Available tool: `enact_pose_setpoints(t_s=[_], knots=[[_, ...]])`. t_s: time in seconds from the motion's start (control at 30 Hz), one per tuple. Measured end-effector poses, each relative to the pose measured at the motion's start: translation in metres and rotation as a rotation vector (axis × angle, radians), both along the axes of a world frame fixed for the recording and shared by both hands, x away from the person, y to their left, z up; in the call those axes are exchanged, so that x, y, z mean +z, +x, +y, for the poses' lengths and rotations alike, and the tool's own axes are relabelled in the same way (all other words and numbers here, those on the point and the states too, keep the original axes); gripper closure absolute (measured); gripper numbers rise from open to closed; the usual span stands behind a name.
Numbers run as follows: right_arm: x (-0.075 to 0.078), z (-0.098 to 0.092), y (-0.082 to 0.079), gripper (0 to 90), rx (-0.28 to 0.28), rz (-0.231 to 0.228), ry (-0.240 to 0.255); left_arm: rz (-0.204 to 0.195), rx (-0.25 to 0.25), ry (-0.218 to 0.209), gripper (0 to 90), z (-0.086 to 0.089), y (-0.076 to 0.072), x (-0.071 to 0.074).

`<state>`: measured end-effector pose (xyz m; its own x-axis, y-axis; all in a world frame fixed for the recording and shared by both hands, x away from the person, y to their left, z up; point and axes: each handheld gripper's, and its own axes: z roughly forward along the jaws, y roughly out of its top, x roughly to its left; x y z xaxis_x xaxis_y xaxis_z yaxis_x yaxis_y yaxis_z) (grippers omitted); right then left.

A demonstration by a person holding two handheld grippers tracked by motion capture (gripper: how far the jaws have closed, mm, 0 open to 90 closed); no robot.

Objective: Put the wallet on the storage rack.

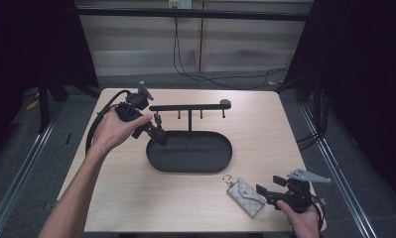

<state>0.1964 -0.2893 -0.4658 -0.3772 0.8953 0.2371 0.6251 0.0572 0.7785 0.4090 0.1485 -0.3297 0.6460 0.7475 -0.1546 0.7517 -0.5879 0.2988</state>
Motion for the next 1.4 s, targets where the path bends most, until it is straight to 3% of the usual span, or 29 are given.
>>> enact_pose_setpoints(t_s=[0.17,0.23,0.47,0.67,0.73,0.8,0.87,1.07,1.27,1.4], knots=[[0.0,0.0,0.0,19.2,0.0,0.0,0.001,-0.034,0.005,-0.01,18.4,0.009,-0.009,-0.006],[0.0,0.0,0.001,19.2,0.0,-0.001,0.005,-0.048,0.006,-0.04,19.0,0.014,-0.013,-0.008],[-0.001,0.0,0.002,19.2,-0.014,0.005,0.007,-0.104,-0.04,-0.045,20.3,0.031,-0.032,-0.019],[0.0,0.0,0.001,19.2,-0.018,0.0,0.007,-0.16,-0.043,-0.13,20.3,0.047,-0.049,-0.031],[0.0,0.0,0.001,19.2,-0.015,-0.002,0.004,-0.163,-0.054,-0.159,20.2,0.053,-0.054,-0.039],[0.0,0.0,0.001,19.1,-0.015,-0.003,0.001,-0.135,-0.061,-0.205,20.2,0.06,-0.057,-0.047],[0.0,0.0,0.0,19.1,-0.015,-0.004,0.003,-0.159,-0.043,-0.213,20.2,0.064,-0.062,-0.054],[0.0,0.0,0.0,19.1,-0.017,-0.004,0.004,-0.177,0.006,-0.245,20.2,0.075,-0.078,-0.067],[0.0,0.0,0.001,19.1,-0.02,0.001,0.005,-0.259,0.005,-0.263,18.5,0.075,-0.106,-0.074],[0.0,-0.001,0.001,21.5,-0.011,0.006,0.013,-0.262,-0.01,-0.31,23.4,0.078,-0.122,-0.087]])
